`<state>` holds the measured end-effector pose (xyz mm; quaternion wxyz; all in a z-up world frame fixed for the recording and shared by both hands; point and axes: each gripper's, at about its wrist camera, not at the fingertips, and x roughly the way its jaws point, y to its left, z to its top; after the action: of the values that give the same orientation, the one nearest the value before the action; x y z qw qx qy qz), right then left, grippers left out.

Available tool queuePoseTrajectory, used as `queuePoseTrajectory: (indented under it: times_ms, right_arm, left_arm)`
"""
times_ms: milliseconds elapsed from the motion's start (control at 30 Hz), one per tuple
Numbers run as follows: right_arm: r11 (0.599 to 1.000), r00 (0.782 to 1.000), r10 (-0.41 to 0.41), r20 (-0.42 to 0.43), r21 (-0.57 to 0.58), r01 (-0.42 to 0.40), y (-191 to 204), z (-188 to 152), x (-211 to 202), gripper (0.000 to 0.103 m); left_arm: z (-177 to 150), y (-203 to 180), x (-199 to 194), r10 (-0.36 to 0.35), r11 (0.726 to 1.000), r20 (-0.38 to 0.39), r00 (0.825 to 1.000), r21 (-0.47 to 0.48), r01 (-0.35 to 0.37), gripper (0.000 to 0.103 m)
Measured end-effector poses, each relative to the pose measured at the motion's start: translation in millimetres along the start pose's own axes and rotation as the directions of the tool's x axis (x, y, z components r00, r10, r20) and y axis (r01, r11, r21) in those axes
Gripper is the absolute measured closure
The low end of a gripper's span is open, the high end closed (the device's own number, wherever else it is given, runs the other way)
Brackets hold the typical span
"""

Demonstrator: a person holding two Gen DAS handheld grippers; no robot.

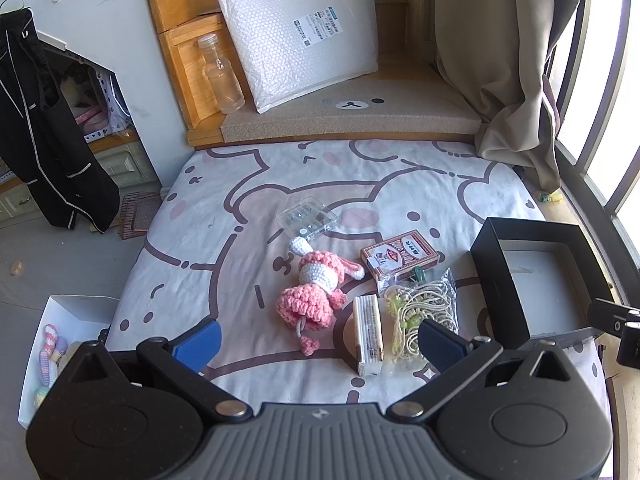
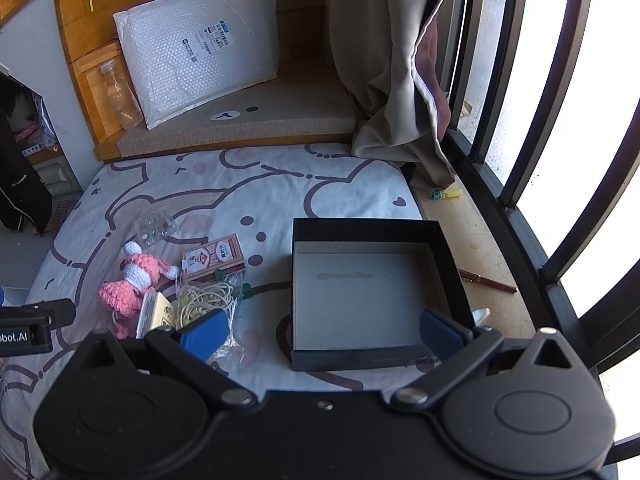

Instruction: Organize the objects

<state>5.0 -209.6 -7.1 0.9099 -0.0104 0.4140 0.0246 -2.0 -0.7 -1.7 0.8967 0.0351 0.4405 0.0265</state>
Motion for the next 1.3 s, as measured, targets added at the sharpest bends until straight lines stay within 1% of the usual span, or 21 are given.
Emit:
queuePoseTrajectory:
  times_ms: [1300]
  right_arm:
    - [1.000, 1.000, 0.003, -0.004, 0.001, -0.003, -1.4, 0.3, -0.2, 0.000]
  left_arm:
    - [0.6, 0.3, 0.5, 0.010, 1.000, -0.005, 1.000, -0.013, -0.010, 0.000]
